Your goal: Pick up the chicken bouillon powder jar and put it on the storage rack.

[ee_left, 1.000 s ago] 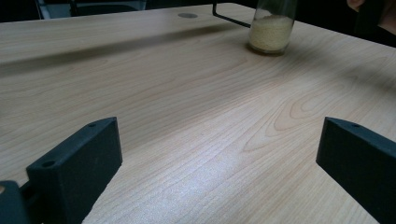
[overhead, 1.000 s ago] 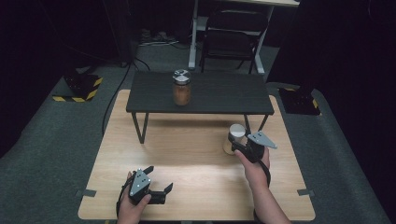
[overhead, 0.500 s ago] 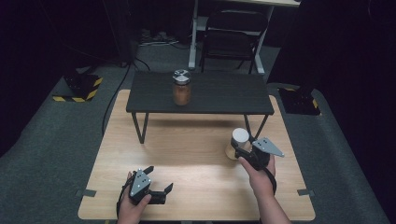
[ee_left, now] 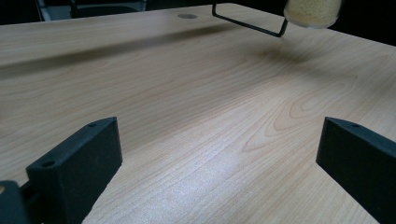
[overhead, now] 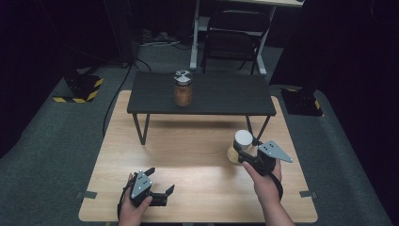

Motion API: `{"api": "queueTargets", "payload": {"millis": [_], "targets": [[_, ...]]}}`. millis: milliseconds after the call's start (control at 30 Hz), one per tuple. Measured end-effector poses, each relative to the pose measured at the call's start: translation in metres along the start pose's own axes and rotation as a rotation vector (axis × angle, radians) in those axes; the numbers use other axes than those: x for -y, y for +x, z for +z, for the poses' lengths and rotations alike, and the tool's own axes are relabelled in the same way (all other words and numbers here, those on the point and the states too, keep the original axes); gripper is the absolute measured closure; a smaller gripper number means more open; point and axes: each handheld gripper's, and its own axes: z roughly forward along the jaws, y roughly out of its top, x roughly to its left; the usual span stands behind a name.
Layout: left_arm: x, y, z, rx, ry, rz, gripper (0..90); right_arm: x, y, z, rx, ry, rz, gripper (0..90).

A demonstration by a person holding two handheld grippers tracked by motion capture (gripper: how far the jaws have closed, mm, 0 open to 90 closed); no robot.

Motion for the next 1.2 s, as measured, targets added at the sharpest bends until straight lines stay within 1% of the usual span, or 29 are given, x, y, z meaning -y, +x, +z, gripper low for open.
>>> {"api": "queueTargets", "payload": {"millis": [167, 333, 600, 700, 867, 1033, 1200], "targets": [[0.0, 0.0, 0.0, 0.001, -0.002, -0.002, 0.5, -0.01, 0.003, -0.005, 0.005, -0.005, -0.004, 33.6], [0.0, 0.001, 0.0, 0.002, 0.0, -0.005, 0.5, -0.02, 0.002, -0.011, 0.003, -0.019, -0.001, 33.6], [0.001, 0.002, 0.0, 0.006, -0.004, -0.009, 0.5, -0.041, 0.005, -0.019, 0.004, -0.041, -0.011, 33.7], [0.001, 0.002, -0.001, 0.006, -0.004, -0.008, 0.5, -0.048, 0.006, -0.02, 0.002, -0.045, -0.01, 33.7], [0.001, 0.003, -0.001, 0.011, -0.005, -0.01, 0.5, -0.064, 0.011, -0.021, 0.0, -0.043, -0.033, 33.7], [0.002, 0.004, -0.001, 0.014, -0.008, -0.022, 0.5, -0.077, 0.012, -0.02, -0.005, -0.051, -0.016, 33.7], [0.002, 0.005, -0.001, 0.016, -0.011, -0.031, 0.5, -0.092, 0.013, -0.018, -0.003, -0.059, -0.019, 33.7]]}}
